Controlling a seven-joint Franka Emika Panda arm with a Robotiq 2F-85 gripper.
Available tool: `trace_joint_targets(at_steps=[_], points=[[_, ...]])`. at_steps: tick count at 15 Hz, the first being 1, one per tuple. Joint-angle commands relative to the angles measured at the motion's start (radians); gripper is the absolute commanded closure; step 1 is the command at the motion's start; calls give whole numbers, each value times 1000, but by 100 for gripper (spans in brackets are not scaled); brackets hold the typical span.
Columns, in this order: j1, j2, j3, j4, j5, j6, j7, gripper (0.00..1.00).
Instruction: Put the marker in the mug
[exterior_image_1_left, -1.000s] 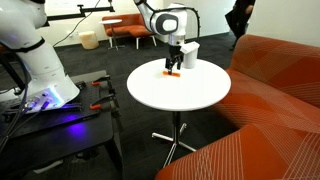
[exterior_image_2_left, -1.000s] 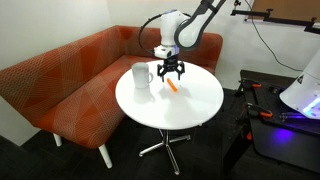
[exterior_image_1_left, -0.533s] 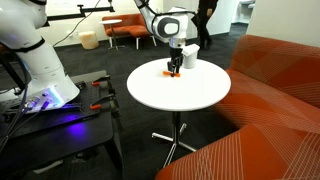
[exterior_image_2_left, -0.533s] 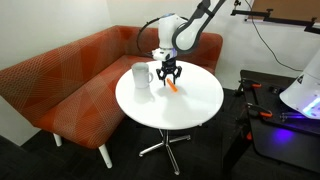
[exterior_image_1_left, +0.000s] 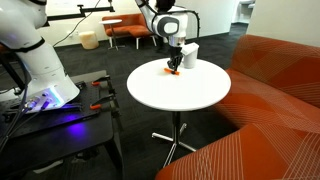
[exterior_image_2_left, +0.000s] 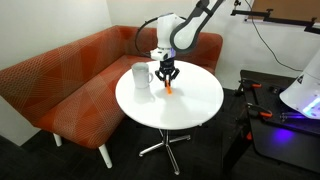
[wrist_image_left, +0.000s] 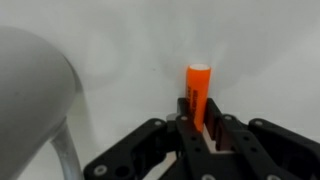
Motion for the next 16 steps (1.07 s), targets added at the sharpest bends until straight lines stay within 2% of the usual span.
trace_joint_targets(at_steps=[1,8,12,16], points=[[-29,-52,38,-27,61,-42,-11,95],[-107,-122,99,-52,169,-43,-105,95],[-163,-144,135,-30,242,-112,-295,95],[-183,-159,134,-4,322,-241,-523,95]])
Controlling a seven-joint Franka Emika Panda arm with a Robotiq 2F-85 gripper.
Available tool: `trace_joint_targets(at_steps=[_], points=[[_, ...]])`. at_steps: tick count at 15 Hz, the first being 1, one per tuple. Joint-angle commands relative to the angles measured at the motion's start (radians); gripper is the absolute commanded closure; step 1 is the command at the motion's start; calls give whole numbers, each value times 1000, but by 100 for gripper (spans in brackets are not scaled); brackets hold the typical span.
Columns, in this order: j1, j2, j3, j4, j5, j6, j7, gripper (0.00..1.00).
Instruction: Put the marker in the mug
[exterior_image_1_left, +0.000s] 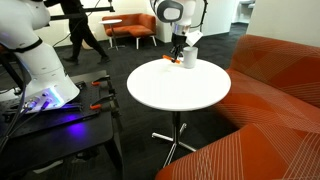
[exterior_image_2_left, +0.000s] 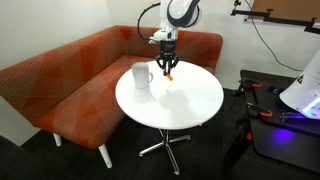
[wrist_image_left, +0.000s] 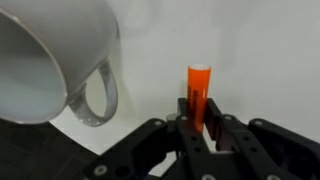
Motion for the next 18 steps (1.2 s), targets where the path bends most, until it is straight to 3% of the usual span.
trace_joint_targets(at_steps=[1,3,4,5,8,10,13,14,18], points=[[-22,-38,6,13,78,-120,-201,95],[-20,-41,-3,23,121,-160,-289,95],[-191,-7,200,42,3,-160,-205,95],[-214,1,230,48,18,-170,-214,95],[-394,59,447,60,5,-188,-206,95],[-465,93,520,62,39,-203,-206,95],[-481,101,508,57,125,-196,-181,95],[-411,65,424,60,206,-196,-204,95],[-304,53,295,78,376,-180,-197,95]])
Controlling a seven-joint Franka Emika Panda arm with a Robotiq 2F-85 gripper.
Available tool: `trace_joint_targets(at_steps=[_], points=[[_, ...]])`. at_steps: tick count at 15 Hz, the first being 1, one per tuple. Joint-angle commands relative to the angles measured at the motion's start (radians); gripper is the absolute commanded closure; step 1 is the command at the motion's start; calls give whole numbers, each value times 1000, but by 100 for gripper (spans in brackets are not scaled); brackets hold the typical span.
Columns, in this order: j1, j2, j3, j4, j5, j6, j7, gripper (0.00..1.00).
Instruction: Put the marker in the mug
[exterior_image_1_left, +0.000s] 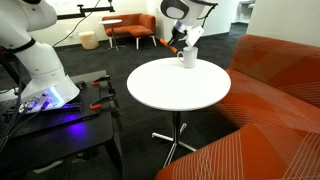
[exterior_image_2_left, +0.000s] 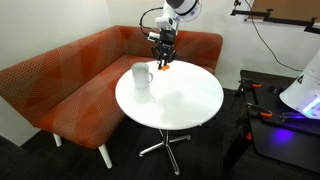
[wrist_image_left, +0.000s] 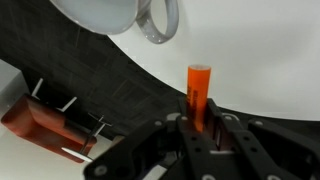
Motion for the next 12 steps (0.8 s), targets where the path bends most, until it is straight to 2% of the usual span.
trace_joint_targets(at_steps=[1,2,3,4,5,12], points=[[106,-30,-107,28,164,-13,0,95],[46,-1,-37,23,146,14,30,95],[53,-2,-42,24,174,18,23,95],[131,-33,-129,32,269,-8,-20,95],[56,-5,-42,24,240,22,17,95],[54,-2,-49,43,388,50,16,95]])
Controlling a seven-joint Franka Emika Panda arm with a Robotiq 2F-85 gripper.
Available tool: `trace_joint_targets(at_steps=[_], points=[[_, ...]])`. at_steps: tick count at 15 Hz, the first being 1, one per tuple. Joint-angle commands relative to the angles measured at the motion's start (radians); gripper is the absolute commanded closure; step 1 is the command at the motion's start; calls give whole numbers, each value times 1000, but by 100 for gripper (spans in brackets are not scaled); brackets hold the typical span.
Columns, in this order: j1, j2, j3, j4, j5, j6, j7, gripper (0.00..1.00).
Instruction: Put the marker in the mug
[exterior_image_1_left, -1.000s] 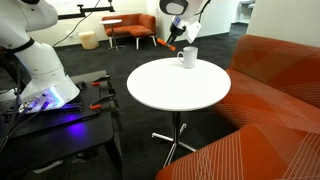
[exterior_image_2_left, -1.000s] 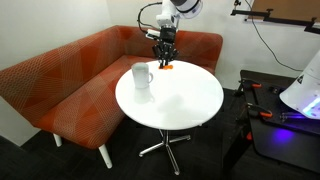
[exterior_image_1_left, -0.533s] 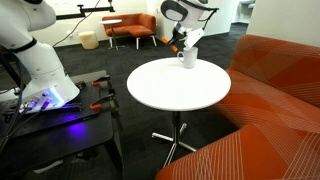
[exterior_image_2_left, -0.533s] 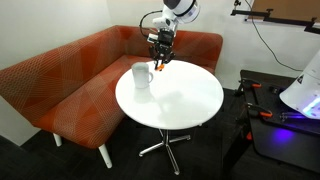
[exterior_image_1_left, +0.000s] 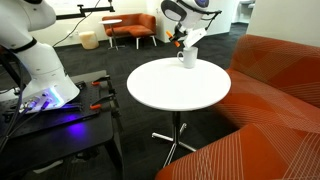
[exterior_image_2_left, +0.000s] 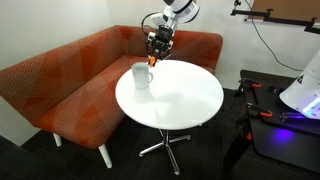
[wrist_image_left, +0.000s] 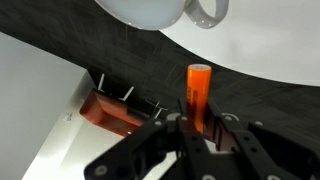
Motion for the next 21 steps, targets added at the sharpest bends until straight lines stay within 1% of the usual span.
trace_joint_targets(at_steps=[1,9,13,21], points=[[-10,2,12,20,61,33,10,95],[-15,45,9,83,164,47,-7,95],[-6,94,4,133,175,66,-10,95],[12,187,-7,209,155,61,18,95]])
